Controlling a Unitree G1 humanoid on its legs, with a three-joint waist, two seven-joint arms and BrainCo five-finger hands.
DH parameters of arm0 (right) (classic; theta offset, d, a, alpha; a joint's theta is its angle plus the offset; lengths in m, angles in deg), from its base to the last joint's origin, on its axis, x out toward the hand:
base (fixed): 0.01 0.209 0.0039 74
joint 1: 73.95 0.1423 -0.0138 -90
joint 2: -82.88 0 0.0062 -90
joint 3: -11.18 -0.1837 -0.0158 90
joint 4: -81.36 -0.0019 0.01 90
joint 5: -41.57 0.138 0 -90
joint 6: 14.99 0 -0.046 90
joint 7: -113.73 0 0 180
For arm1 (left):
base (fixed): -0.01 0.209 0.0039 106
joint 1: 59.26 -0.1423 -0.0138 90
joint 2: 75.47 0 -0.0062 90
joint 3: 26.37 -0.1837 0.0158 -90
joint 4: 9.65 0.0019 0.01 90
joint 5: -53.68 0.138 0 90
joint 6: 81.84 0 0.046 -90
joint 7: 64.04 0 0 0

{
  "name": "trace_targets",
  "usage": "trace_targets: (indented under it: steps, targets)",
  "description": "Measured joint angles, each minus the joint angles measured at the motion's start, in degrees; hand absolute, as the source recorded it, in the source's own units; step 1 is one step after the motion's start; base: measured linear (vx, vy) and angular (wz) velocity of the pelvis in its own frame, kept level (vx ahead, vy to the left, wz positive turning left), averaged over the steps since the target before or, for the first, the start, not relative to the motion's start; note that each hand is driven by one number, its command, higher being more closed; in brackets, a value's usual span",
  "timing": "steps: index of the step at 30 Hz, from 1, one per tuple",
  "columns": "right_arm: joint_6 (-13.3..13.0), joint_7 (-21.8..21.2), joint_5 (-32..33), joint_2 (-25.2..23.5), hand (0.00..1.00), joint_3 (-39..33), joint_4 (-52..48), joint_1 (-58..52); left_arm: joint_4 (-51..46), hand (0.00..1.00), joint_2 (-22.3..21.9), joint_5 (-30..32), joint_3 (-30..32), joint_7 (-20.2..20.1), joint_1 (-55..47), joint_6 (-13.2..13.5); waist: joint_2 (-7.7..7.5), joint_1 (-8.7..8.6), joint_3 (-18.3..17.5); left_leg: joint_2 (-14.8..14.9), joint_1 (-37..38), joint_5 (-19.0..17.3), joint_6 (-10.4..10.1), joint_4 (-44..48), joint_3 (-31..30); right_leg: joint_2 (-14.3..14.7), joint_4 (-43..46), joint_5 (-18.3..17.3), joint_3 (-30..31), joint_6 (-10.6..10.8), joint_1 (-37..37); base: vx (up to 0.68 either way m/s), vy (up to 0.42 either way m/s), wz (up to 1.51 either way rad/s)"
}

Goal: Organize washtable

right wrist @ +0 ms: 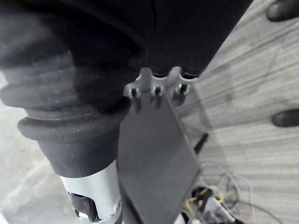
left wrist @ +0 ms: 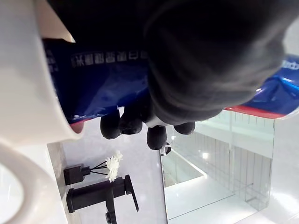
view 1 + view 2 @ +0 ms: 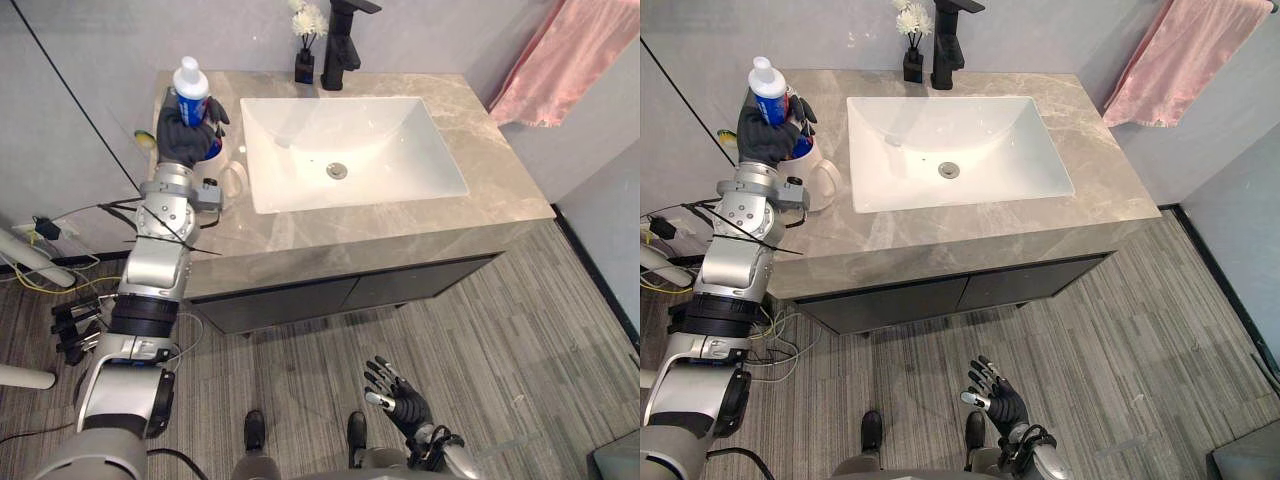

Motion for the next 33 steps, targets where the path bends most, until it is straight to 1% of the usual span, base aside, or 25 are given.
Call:
trace_targets:
  steps: [8,10,18,22,27,29,30,33]
  targets:
    - [0.0,0.1,0.0,-0.1,0.00,-0.1,0.7,-0.1,0.0,0.00,0.0,0.1,0.1,0.4,0.0,-0.1,-0.01,-0.02,0.0,0.0,0.0,0.0,0.0,0.0,0.0,0.0,0.0,0.0,0.0,0.0,0.0,0.00,0.000,0.00]
    - [0.0,0.1,0.0,-0.2,0.00,-0.1,0.8,-0.1,0.0,0.00,0.0,0.2,0.1,1.3,0.1,-0.1,-0.01,-0.04,0.0,0.0,0.2,0.0,0.0,0.0,0.0,0.0,0.0,0.0,0.0,0.0,0.2,0.00,0.000,0.00]
    - [0.0,0.1,0.0,-0.2,0.00,-0.1,0.9,-0.1,-0.7,0.00,0.0,0.1,0.2,1.5,1.0,0.2,0.00,0.12,0.0,0.0,0.5,0.0,0.0,0.0,-0.2,0.0,0.0,0.0,-0.2,0.0,0.6,0.00,0.000,0.00]
    - [0.0,0.1,0.0,-0.2,0.00,0.0,0.9,-0.1,-2.6,0.00,0.0,0.0,0.3,2.6,2.3,0.4,-0.01,0.16,0.0,0.0,0.5,0.0,0.0,0.0,-0.3,0.0,0.0,0.0,-0.2,0.0,0.9,0.00,0.000,0.00]
    - [0.0,0.0,0.0,-0.2,0.00,0.0,0.9,0.0,-6.9,0.00,0.0,-1.1,1.8,3.9,4.4,2.3,0.07,0.15,-0.1,0.0,0.5,0.0,0.0,0.0,-0.4,0.0,0.0,0.0,-0.2,0.0,1.0,0.00,0.000,0.00]
    - [0.0,0.0,0.0,-0.2,0.00,0.0,0.9,0.0,-7.2,0.00,0.1,-1.3,2.5,4.4,5.3,2.8,0.11,0.24,-0.1,0.0,0.6,0.0,0.0,0.0,-0.4,0.0,0.0,0.0,-0.3,0.0,1.1,0.00,0.000,0.00]
    - [0.0,0.0,0.0,-0.2,0.00,0.1,0.9,0.1,-7.9,1.00,0.5,-1.7,2.5,5.0,5.3,2.9,0.13,0.22,-0.1,-0.1,0.6,0.0,0.0,0.0,-0.5,0.0,0.0,0.0,-0.3,0.0,1.1,0.00,0.000,0.00]
    - [0.0,0.0,0.0,-0.2,0.00,0.1,0.9,0.1,-10.4,1.00,1.3,-2.8,2.9,5.5,5.3,3.8,0.26,0.51,-0.2,-0.1,0.6,0.0,0.0,0.0,-0.5,0.0,0.0,0.0,-0.3,0.0,1.1,0.00,0.000,0.00]
